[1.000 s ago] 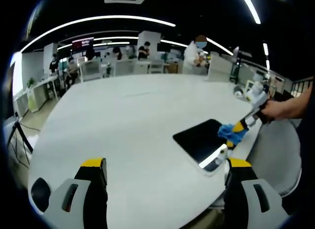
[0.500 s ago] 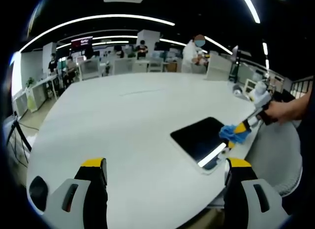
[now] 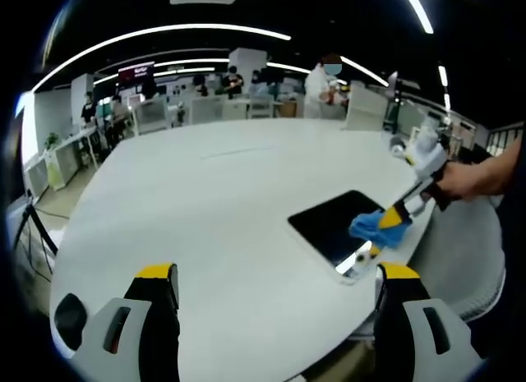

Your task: Wipe the mirror surface with the cleaning cloth until all visible marks leave the cleaned area.

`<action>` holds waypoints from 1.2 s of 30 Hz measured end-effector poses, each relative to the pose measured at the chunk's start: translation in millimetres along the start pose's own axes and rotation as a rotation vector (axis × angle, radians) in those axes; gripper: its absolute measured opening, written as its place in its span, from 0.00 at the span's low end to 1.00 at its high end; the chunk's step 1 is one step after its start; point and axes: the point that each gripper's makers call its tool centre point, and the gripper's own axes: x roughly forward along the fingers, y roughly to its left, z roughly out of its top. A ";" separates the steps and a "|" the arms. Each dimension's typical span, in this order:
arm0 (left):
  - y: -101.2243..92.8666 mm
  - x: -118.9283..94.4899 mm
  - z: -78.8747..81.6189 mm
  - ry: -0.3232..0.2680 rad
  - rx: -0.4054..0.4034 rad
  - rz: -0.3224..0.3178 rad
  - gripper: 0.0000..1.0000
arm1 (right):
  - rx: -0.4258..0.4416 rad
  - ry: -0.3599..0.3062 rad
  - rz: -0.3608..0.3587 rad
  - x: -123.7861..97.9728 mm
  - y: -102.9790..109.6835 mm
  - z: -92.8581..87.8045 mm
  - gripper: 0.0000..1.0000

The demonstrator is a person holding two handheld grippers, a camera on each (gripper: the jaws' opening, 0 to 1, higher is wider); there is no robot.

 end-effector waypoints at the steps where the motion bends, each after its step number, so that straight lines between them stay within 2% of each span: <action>1: 0.2 -0.6 -1.5 0.001 -0.002 0.002 1.00 | -0.002 0.002 0.007 2.8 5.0 0.9 0.01; 7: -2.2 -1.2 -6.6 0.009 -0.010 0.000 1.00 | -0.011 0.004 0.044 16.4 32.7 4.9 0.01; 11: -2.0 -1.3 -6.7 0.008 -0.011 -0.002 1.00 | -0.015 0.002 0.056 22.1 43.9 7.5 0.01; 23: -3.9 1.6 -6.8 0.010 -0.012 -0.012 1.00 | -0.114 0.024 0.060 41.8 78.5 15.6 0.01; 24: -4.2 1.9 -7.3 0.011 -0.013 -0.014 1.00 | -0.140 0.032 0.052 42.7 79.8 15.9 0.01; 25: -4.5 2.3 -8.0 0.012 -0.013 -0.015 1.00 | -0.211 0.041 0.037 44.1 82.2 16.5 0.01; 27: -4.7 2.1 -7.3 0.012 -0.012 -0.016 1.00 | -0.300 0.052 0.020 46.4 87.7 17.2 0.01; 28: -4.2 2.1 -6.6 0.010 -0.012 -0.016 1.00 | -0.272 0.049 0.026 47.5 90.7 17.2 0.01; 32: -0.6 0.3 -5.1 0.008 -0.007 -0.010 1.00 | -0.258 0.053 0.035 46.1 86.8 17.5 0.01; 36: 4.5 -1.5 -7.7 0.010 -0.014 0.000 1.00 | -0.288 0.043 0.033 45.8 87.7 17.1 0.02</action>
